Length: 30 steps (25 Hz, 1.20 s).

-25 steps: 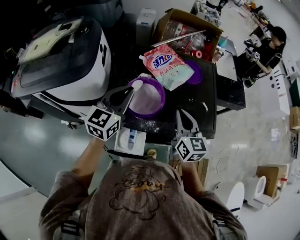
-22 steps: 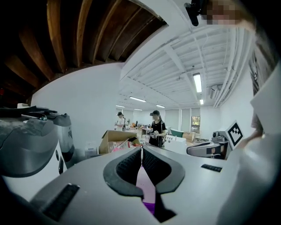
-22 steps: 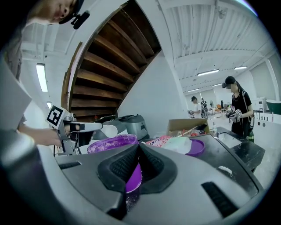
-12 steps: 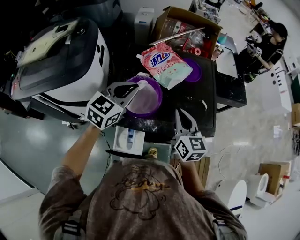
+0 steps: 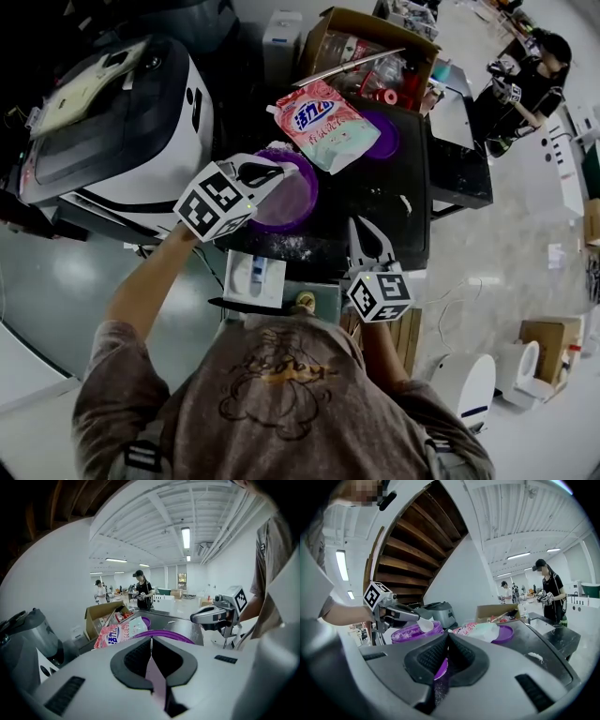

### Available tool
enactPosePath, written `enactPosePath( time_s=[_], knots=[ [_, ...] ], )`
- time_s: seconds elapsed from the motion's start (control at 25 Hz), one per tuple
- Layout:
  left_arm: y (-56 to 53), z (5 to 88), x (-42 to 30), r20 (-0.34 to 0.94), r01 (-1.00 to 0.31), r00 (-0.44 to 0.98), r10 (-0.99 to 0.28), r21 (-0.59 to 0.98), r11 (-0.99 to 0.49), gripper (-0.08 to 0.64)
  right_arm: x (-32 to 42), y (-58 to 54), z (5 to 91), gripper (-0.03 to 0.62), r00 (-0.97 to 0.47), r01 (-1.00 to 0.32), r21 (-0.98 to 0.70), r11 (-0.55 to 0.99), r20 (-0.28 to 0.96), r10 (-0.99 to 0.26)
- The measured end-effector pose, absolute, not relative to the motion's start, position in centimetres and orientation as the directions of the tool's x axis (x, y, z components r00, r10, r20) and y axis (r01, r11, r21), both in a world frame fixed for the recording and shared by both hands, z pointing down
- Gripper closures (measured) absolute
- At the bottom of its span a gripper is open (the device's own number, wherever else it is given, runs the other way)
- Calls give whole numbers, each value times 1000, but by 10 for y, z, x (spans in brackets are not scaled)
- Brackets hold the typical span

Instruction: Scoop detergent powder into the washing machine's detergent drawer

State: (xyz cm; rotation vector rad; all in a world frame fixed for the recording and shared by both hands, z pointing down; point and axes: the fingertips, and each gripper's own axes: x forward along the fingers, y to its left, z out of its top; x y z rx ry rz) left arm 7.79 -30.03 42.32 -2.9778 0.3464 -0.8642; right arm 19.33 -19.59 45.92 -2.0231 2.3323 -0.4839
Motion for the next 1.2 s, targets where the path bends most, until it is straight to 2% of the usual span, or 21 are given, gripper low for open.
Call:
enactPosePath(
  time_s=[0.6, 1.2],
  knots=[
    [-288, 455, 109, 738, 9, 665, -114, -161, -987, 537, 213, -181, 468, 591, -118, -964, -259, 65, 195, -974],
    [-282, 472, 120, 797, 90, 604, -31, -108, -990, 537, 228, -171, 475, 591, -85, -961, -274, 26, 206, -975]
  ],
)
